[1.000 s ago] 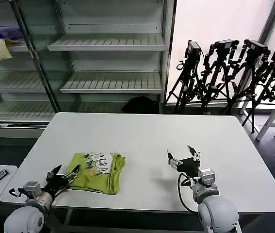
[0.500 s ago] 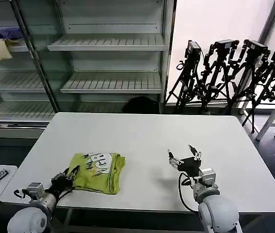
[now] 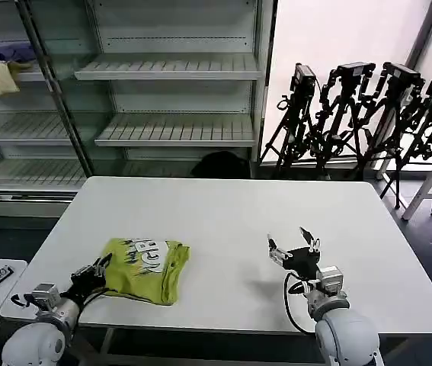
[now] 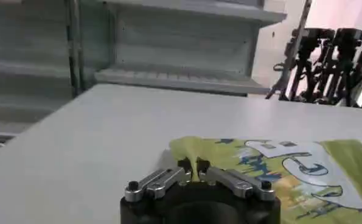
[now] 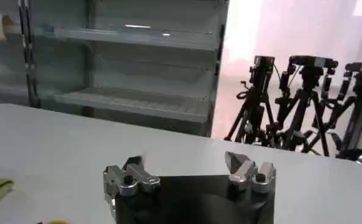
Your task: Fold and organize the clothes.
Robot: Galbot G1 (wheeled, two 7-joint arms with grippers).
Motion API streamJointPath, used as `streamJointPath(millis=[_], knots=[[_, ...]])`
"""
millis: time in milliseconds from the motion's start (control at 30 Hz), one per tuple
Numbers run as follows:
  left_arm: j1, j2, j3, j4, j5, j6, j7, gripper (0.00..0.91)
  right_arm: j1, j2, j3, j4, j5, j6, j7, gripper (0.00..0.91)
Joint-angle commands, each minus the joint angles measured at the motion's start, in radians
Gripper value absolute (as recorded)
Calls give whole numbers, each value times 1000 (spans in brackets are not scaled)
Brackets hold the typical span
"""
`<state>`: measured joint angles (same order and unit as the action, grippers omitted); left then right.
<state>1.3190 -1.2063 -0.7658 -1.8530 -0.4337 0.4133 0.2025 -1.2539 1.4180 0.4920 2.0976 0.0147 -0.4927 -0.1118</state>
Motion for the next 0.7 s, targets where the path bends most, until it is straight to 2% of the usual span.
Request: streamJointPath(millis=[33,267,433,567,700], knots=[[-30,105,-112,-1,118,-58,73,0,-17,-17,49,-14,0,32,-1,907],[-81,173,-221,-87,273,-82,120,0,-34,-31,83,-19,14,50,-4,907],[-78,214,-209,-181,381,-97,132,0,-46,-39,102,-24,30,63,-3,907],[-19,154,-105,-313,477,-87,124,0,-61,-44,114,-26,42,75,-4,907],[32,49,172,-340,634,-117,95,0,-85,-49,127,-33,54,91,-2,907]])
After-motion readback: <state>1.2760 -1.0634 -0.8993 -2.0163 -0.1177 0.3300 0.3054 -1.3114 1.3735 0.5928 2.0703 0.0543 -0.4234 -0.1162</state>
